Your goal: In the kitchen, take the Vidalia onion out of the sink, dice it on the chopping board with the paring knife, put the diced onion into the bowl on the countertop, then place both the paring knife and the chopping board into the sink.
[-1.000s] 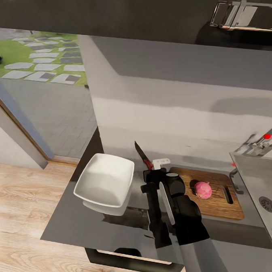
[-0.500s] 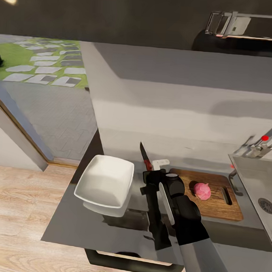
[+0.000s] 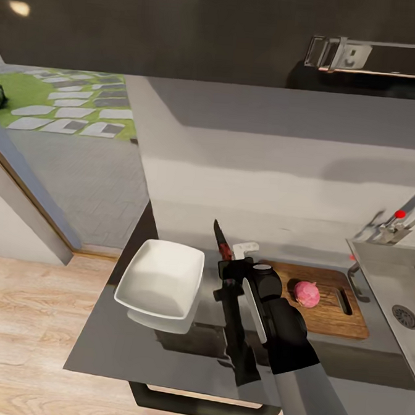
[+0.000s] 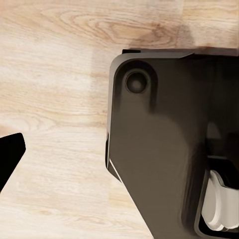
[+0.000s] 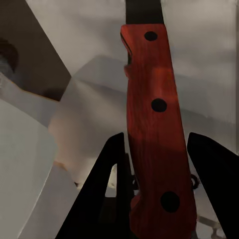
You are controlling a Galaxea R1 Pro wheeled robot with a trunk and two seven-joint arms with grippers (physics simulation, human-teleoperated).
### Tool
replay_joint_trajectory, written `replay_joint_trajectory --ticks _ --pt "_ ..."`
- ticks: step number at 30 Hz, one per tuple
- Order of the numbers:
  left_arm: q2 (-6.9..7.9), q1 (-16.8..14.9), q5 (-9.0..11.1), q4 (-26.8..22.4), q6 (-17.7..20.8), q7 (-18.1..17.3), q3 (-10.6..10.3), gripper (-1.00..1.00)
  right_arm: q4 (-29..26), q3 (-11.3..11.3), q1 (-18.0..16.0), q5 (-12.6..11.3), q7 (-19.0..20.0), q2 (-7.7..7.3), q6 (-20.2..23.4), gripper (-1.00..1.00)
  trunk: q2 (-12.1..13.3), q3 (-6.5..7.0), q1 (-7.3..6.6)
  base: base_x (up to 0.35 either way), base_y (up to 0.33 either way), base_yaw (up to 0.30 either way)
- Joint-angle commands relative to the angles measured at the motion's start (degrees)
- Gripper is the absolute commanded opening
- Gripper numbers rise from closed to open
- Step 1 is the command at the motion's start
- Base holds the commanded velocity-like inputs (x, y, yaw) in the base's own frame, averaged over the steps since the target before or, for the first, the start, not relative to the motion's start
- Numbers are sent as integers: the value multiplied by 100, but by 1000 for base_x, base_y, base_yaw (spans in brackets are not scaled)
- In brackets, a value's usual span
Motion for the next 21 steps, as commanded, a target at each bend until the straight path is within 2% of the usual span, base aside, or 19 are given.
replay_joint_trajectory --ticks 1,15,21 --pt "-7 2 -60 -8 -12 -6 23 100 -13 3 -5 29 13 1 29 -100 -10 1 4 0 0 0" --pt "-7 2 -59 -8 -16 -6 23 100 -869 2 -5 58 -28 1 125 -100 -10 127 4 0 0 0" --pt "-7 2 -52 -8 -14 -6 24 100 -1255 2 -5 92 -37 1 553 -100 -10 182 4 0 0 0"
